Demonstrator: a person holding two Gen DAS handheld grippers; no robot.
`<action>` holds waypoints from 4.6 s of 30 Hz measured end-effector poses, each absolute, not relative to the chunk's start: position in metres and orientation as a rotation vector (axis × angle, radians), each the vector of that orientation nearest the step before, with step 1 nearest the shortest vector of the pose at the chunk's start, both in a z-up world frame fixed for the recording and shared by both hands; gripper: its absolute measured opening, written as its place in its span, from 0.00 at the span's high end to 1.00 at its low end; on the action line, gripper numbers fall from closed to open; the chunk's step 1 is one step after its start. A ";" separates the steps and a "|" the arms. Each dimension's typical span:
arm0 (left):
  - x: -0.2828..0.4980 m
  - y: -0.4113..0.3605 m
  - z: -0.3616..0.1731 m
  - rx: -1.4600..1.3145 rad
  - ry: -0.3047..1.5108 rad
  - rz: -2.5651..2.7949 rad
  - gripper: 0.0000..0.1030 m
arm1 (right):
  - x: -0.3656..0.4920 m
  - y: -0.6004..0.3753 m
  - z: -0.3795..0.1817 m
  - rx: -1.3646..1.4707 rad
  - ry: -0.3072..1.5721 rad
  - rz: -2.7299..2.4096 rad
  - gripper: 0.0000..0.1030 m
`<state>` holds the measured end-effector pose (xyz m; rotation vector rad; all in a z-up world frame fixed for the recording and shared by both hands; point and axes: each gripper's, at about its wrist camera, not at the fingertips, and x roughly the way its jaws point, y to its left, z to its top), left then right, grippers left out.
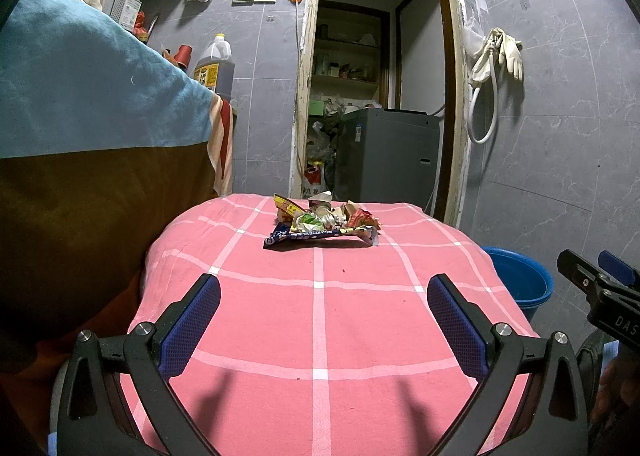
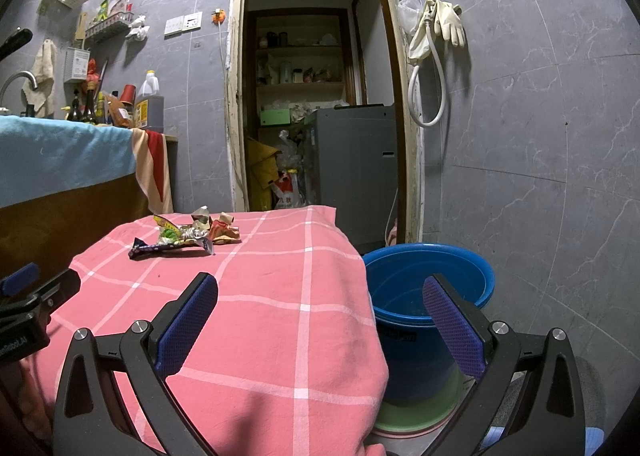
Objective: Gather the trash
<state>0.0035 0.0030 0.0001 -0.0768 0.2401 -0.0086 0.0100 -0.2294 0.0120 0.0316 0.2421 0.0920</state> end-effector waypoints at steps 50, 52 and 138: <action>0.004 0.002 0.000 -0.075 0.240 -0.008 0.02 | 0.011 -0.229 0.011 0.034 0.245 0.092 0.00; 0.004 0.003 0.000 -0.076 0.240 -0.008 0.02 | 0.011 -0.229 0.010 0.034 0.245 0.092 0.00; 0.206 0.075 0.000 -0.341 0.782 0.035 0.70 | 0.304 -0.106 0.002 -0.083 0.810 0.597 0.43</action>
